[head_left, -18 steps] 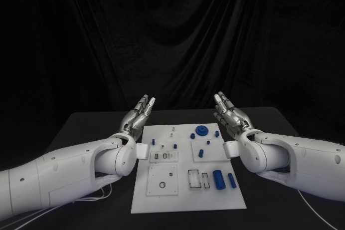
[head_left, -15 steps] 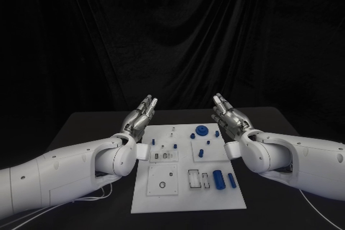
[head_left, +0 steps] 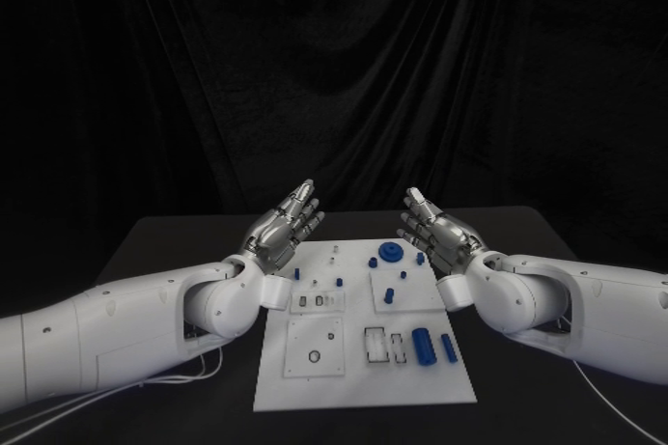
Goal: Assemble the parts on the task board
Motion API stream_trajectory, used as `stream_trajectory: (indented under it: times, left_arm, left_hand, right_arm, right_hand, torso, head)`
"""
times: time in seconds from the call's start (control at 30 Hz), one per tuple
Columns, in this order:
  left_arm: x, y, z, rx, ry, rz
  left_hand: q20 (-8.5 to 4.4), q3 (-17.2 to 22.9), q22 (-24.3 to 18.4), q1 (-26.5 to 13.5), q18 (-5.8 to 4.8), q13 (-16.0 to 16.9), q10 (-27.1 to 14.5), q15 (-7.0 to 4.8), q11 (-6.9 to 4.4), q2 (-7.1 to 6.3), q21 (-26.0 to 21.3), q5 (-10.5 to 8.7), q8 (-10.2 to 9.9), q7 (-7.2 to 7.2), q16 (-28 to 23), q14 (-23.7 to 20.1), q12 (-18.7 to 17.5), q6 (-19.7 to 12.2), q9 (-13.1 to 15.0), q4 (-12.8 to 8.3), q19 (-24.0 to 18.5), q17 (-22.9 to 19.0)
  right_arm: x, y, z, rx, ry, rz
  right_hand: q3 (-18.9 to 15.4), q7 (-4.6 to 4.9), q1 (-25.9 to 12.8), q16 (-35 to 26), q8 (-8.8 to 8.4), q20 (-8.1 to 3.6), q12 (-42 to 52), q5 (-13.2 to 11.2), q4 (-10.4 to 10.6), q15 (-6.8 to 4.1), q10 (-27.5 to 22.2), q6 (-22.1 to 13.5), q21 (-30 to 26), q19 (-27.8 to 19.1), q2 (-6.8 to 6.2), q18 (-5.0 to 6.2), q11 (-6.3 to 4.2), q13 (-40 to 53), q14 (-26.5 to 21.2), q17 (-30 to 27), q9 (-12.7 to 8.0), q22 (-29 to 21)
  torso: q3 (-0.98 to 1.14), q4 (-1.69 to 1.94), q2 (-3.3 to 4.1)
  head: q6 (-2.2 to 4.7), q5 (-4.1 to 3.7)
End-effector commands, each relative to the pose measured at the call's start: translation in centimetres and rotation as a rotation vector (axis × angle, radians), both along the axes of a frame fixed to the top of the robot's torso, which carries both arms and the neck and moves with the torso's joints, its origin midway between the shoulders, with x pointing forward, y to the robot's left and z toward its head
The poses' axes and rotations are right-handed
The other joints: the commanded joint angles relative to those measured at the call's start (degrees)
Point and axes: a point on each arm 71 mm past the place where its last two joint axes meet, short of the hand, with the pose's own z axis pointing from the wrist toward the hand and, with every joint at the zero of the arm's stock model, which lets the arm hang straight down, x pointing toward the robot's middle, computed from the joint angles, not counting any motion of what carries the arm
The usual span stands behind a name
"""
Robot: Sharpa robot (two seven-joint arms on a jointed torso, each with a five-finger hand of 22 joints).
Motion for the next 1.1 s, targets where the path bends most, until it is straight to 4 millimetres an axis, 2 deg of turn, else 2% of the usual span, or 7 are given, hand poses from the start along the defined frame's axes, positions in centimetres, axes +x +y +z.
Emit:
stream_trajectory:
  times: [0.03,0.23,0.53,0.7,0.73,0.9,1.1]
  left_arm:
    - [0.1,1.9,0.6,-0.021,-0.080,0.012]
    - [0.0,2.6,0.8,-0.009,-0.099,0.035]
    - [-0.9,5.2,1.5,0.077,-0.205,0.056]
    - [-1.7,7.1,2.2,0.116,-0.272,0.086]
    - [-1.9,7.5,2.4,0.124,-0.290,0.095]
    - [-2.0,8.9,3.6,0.139,-0.334,0.119]
    - [-2.5,9.7,4.5,0.143,-0.353,0.132]
  left_hand:
    - [0.92,0.63,-0.06,0.91,-1.20,0.28,0.73,1.51,0.91,0.01,-0.35,1.73,0.32,0.94,-0.38,0.01,-0.03,1.16,0.16,-0.07,-0.02,-0.05]
    - [2.44,0.25,0.00,1.74,-0.19,1.74,6.20,1.96,3.63,-0.17,-0.27,1.91,1.10,3.14,1.01,1.02,2.84,4.72,0.67,-0.11,0.06,0.52]
    - [4.80,2.36,0.67,11.68,0.99,2.44,8.11,3.10,5.46,-1.63,0.83,17.33,4.28,5.52,4.61,4.08,11.44,12.03,1.57,-0.50,1.90,1.37]
    - [4.99,2.84,0.90,13.67,1.10,2.63,9.11,3.11,6.22,-2.72,1.26,19.33,5.94,6.01,5.61,5.09,14.39,15.05,1.94,-0.43,2.72,1.57]
    - [5.08,3.07,0.94,14.16,1.09,2.71,9.55,3.23,6.49,-2.78,1.36,19.89,6.38,6.18,6.02,5.55,15.26,15.84,2.02,-0.44,2.91,1.66]
    - [5.42,3.60,1.06,15.28,1.04,2.84,10.47,3.70,7.04,-3.10,1.62,21.06,7.44,6.47,7.09,6.82,17.21,17.58,2.17,-0.51,3.42,1.88]
    - [6.01,4.17,1.15,16.20,0.96,3.04,11.65,4.43,7.81,-3.44,1.86,22.11,8.56,6.90,8.63,8.71,19.42,19.21,2.31,-0.61,3.89,2.20]
  right_arm:
    - [0.0,-0.9,0.1,0.044,0.035,0.050]
    - [0.1,-1.4,0.5,0.054,0.038,0.070]
    - [0.2,-3.0,1.7,0.061,0.032,0.086]
    - [0.6,-3.8,3.4,0.028,-0.005,0.097]
    - [0.7,-4.1,4.1,-0.004,-0.028,0.106]
    - [1.3,-4.7,6.4,-0.159,-0.106,0.144]
    - [2.4,-4.5,9.2,-0.385,-0.155,0.219]
  right_hand:
    - [-0.32,1.19,0.24,-0.20,-0.05,0.41,-0.27,0.21,0.06,0.67,-0.01,0.09,-0.36,-0.02,0.33,0.78,0.32,-0.09,-0.03,-0.09,0.06,-0.09]
    - [-0.31,1.65,0.61,-0.20,0.05,0.49,-0.27,0.30,-0.04,1.42,-0.01,0.51,-0.36,-0.02,0.20,0.81,0.61,-0.09,-0.03,-0.09,0.16,-0.09]
    - [1.89,5.83,8.33,-0.20,1.37,4.73,-0.27,7.14,-0.93,6.46,-0.01,3.31,0.88,1.52,-1.07,0.86,7.40,-0.09,-0.03,-0.09,0.81,0.78]
    - [3.38,9.25,15.95,2.24,4.39,7.19,2.04,13.31,-3.43,8.78,0.70,6.84,4.20,7.49,-2.57,0.93,10.05,0.67,1.92,1.17,1.57,2.42]
    - [3.96,9.54,19.16,4.18,5.83,7.66,4.79,16.41,-4.87,9.26,1.55,7.64,5.70,11.11,-2.95,0.96,11.84,1.20,3.92,2.01,1.73,2.91]
    - [4.49,10.18,22.95,5.73,8.21,8.19,10.63,19.89,-5.71,8.86,3.18,9.31,7.17,15.82,-3.47,0.99,14.01,2.05,5.46,2.54,2.04,3.24]
    - [5.07,10.83,26.05,7.46,9.77,8.69,14.28,20.28,-6.96,9.11,3.12,10.12,10.13,24.55,-3.82,1.06,14.16,2.15,7.52,3.12,2.11,4.17]
  torso:
    - [0.04,-0.41,0.37]
    - [0.07,-0.70,0.75]
    - [0.15,-0.37,1.41]
    - [0.12,-0.37,2.12]
    - [0.11,-0.30,2.23]
    - [0.00,-0.15,3.18]
    - [-0.22,-0.01,5.55]
  head:
    - [-2.28,0.32]
    - [-2.69,1.01]
    - [-5.57,2.09]
    - [-7.34,2.84]
    - [-7.96,2.96]
    - [-8.86,3.46]
    - [-8.09,3.62]
